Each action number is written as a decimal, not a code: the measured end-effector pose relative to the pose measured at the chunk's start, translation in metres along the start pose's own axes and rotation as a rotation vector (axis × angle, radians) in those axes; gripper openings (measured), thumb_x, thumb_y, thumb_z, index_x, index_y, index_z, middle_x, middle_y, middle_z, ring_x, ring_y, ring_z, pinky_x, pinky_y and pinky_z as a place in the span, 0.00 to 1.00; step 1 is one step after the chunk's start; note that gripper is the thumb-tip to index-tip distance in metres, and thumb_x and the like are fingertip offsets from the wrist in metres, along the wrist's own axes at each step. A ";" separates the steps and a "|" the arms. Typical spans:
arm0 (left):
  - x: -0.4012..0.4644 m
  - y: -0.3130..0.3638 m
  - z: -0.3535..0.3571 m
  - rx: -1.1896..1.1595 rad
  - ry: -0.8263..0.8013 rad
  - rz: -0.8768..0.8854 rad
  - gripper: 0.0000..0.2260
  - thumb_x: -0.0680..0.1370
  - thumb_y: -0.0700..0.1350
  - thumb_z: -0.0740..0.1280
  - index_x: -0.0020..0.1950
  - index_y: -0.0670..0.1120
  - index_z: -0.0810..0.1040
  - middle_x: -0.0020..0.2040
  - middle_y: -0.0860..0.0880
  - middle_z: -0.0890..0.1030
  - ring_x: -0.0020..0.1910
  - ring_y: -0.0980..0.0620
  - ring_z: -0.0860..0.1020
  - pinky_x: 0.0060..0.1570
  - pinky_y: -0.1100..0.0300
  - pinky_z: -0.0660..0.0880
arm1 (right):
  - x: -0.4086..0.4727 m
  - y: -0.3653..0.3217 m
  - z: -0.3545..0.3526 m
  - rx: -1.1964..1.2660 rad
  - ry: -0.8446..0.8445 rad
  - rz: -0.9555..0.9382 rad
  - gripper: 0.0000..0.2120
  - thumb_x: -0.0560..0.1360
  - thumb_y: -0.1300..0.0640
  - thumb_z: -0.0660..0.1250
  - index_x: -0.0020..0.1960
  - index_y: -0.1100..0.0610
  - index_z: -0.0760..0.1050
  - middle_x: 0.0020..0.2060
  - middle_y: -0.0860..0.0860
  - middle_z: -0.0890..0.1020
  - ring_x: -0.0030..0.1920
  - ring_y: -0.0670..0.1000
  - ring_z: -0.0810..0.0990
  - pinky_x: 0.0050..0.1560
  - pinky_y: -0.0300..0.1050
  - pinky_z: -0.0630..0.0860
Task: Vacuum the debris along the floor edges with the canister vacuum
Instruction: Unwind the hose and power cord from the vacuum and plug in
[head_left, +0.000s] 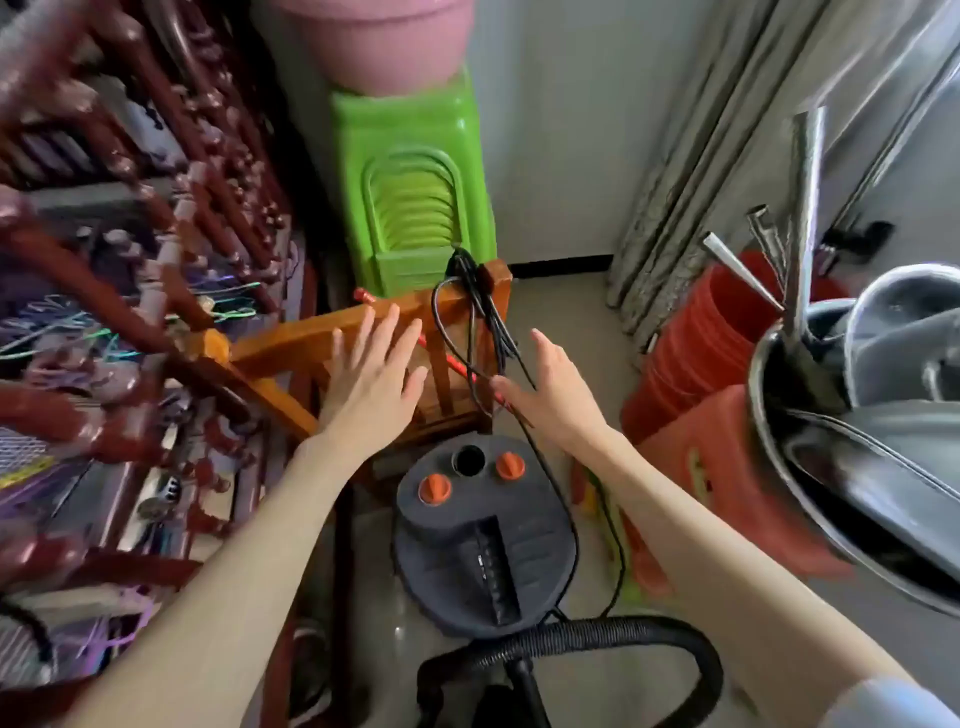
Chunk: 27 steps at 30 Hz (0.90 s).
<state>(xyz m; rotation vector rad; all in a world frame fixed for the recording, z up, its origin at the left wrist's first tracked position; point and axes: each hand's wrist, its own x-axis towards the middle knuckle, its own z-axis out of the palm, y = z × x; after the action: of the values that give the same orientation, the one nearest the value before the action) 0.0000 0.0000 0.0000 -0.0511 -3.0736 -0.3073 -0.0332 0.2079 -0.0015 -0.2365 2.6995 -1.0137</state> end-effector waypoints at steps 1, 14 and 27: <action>0.010 -0.004 0.003 0.032 -0.016 -0.023 0.25 0.82 0.51 0.55 0.78 0.48 0.54 0.79 0.46 0.49 0.77 0.44 0.44 0.72 0.41 0.41 | 0.015 -0.002 0.002 0.042 0.006 0.001 0.40 0.76 0.44 0.68 0.78 0.60 0.53 0.74 0.57 0.64 0.74 0.55 0.63 0.69 0.45 0.63; 0.038 -0.028 0.026 0.086 -0.027 -0.103 0.24 0.83 0.52 0.51 0.78 0.51 0.49 0.79 0.51 0.46 0.77 0.47 0.45 0.72 0.42 0.39 | 0.089 -0.016 0.043 0.507 -0.039 0.150 0.12 0.75 0.53 0.72 0.40 0.56 0.72 0.34 0.48 0.76 0.35 0.47 0.74 0.40 0.43 0.70; 0.037 -0.029 0.030 0.082 -0.012 -0.104 0.24 0.83 0.54 0.49 0.78 0.52 0.49 0.79 0.51 0.47 0.77 0.47 0.44 0.72 0.43 0.37 | 0.051 -0.008 -0.015 0.382 0.118 -0.126 0.07 0.83 0.59 0.57 0.48 0.61 0.64 0.34 0.48 0.71 0.34 0.47 0.68 0.37 0.44 0.64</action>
<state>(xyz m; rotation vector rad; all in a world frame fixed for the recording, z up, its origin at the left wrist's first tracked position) -0.0398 -0.0218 -0.0332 0.1108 -3.1031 -0.1854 -0.0854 0.1993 0.0061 -0.2824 2.5478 -1.5976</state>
